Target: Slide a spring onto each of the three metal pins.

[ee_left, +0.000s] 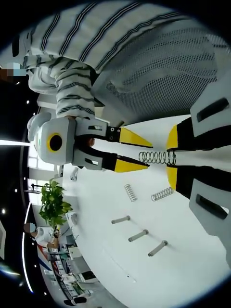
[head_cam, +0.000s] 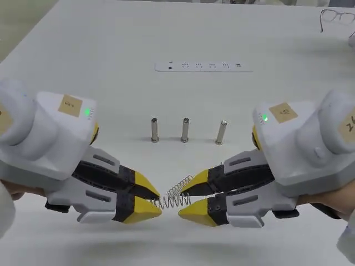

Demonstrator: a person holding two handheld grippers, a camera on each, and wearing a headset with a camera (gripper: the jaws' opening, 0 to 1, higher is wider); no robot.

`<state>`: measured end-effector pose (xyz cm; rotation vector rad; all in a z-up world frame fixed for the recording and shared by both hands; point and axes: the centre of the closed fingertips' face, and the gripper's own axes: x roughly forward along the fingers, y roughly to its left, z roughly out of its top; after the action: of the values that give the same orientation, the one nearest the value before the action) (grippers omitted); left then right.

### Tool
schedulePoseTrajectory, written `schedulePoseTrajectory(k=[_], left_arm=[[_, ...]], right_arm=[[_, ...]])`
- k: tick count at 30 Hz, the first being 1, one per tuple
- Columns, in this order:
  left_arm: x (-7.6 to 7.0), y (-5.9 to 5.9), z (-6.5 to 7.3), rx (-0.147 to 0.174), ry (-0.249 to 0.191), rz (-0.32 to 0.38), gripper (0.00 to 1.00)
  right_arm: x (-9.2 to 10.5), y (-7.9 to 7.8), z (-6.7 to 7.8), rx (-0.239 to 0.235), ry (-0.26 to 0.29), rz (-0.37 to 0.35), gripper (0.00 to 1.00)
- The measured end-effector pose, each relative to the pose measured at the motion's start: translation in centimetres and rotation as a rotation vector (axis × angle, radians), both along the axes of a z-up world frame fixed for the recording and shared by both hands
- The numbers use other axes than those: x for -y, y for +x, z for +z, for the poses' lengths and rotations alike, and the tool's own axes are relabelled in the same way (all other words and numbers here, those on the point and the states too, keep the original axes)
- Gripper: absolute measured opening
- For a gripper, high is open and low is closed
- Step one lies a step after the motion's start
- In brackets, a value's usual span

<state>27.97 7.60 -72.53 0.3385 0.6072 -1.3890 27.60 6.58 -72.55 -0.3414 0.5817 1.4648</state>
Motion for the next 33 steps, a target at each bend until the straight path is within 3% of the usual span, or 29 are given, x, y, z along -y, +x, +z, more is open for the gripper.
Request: schedulePoseTrajectory(k=[11, 16, 20, 33], left_arm=[[0.0, -0.11, -0.11, 0.004, 0.005, -0.008, 0.02], [0.01, -0.2, -0.28, 0.009, 0.005, -0.01, 0.02], [-0.11, -0.07, -0.54, 0.015, 0.007, -0.005, 0.02], [0.28, 0.03, -0.42, 0.005, -0.029, 0.007, 0.02]], right_arm=[[0.05, 0.07, 0.08, -0.013, 0.004, 0.0, 0.09], [0.12, 0.05, -0.09, -0.033, 0.002, -0.007, 0.09], [-0.01, 0.14, 0.32, -0.066, 0.035, -0.027, 0.08], [0.3, -0.04, 0.44, -0.02, -0.003, 0.009, 0.08]])
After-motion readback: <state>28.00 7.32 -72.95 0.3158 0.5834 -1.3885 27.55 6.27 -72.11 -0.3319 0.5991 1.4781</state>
